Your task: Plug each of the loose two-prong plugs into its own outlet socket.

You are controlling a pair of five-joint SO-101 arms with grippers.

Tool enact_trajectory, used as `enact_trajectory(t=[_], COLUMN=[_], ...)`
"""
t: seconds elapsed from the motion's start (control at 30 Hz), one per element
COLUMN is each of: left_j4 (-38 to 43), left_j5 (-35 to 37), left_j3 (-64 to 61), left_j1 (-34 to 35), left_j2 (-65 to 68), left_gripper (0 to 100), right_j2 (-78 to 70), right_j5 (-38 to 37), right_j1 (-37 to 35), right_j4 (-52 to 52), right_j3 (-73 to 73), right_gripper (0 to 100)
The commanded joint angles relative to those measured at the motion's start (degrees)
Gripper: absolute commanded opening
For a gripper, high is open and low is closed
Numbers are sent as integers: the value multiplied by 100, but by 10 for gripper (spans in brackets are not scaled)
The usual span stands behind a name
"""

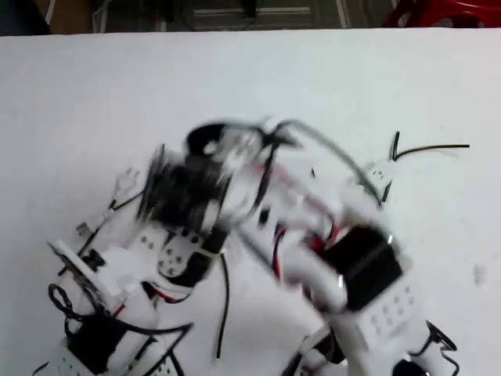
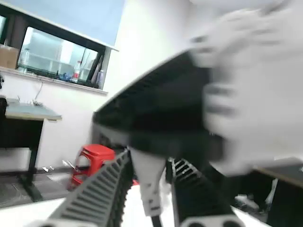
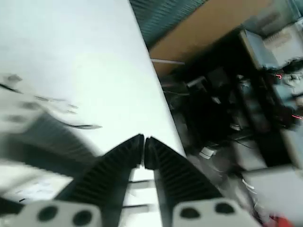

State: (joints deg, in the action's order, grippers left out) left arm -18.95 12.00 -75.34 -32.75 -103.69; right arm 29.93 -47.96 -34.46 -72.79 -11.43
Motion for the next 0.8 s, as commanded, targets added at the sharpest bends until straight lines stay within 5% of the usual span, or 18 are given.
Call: enact_trajectory(t=[0.0, 0.3, 0.63, 0.77], left_j4=[35, 35, 35, 35], left_j5=[-26, -26, -26, -26], left_j3=[149, 132, 114, 114], left_j1=[48, 31, 31, 31], left_j2=[-84, -84, -84, -84], left_gripper=[22, 22, 22, 22], right_j2=[-374, -145, 321, -163], right_j5=[-114, -123, -114, -114], right_j1=[1095, 1429, -655, -699], right_j4=[418, 567, -13, 13], right_j3=[-114, -220, -853, -853], right_gripper=[20, 20, 20, 20])
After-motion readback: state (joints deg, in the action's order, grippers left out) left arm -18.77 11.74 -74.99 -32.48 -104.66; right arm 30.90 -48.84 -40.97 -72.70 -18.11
